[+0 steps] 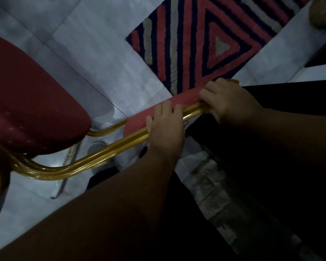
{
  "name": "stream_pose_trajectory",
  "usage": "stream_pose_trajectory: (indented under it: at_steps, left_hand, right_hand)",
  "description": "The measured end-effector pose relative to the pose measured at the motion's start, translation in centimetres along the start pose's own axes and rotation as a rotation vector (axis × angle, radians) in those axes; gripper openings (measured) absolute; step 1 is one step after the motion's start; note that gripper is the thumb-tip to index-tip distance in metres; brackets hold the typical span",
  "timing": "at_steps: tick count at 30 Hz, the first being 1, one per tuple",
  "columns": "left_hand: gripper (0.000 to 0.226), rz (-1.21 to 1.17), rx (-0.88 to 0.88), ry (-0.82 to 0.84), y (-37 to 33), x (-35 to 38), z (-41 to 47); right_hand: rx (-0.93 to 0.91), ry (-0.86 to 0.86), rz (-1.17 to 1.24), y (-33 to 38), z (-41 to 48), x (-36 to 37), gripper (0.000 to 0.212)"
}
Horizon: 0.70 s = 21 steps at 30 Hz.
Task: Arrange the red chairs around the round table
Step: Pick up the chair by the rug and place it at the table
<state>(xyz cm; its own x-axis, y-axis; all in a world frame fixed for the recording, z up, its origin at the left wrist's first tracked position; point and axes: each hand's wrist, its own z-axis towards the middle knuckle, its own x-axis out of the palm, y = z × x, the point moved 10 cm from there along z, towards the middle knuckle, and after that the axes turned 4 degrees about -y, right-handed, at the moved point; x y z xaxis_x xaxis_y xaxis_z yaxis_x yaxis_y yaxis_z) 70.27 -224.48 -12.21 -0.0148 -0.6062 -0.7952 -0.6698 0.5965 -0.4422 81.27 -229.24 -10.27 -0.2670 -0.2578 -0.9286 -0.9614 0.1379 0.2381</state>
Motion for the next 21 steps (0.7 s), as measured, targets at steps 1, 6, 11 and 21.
stream_pose_trajectory:
  at_steps: [1, 6, 11, 21]
  left_hand:
    - [0.031, -0.001, -0.012, -0.014, 0.2, -0.5, -0.3]
    - [0.035, 0.066, -0.044, -0.037, 0.4, -3.7, -3.0]
    - [0.034, 0.035, 0.036, -0.119, -3.5, -9.5, -5.1]
    - [0.028, -0.083, 0.106, -0.370, 0.0, -28.7, -16.9]
  right_hand:
    - [0.004, -0.007, -0.005, 0.4, 0.0, -0.3, 0.019]
    - [-0.050, 0.013, 0.012, 3.7, -0.3, -3.8, 0.023]
    - [-0.071, 0.003, -0.029, 8.3, -0.8, -10.5, 0.019]
    - [-0.078, -0.184, 0.157, 21.5, -1.1, -27.6, 0.028]
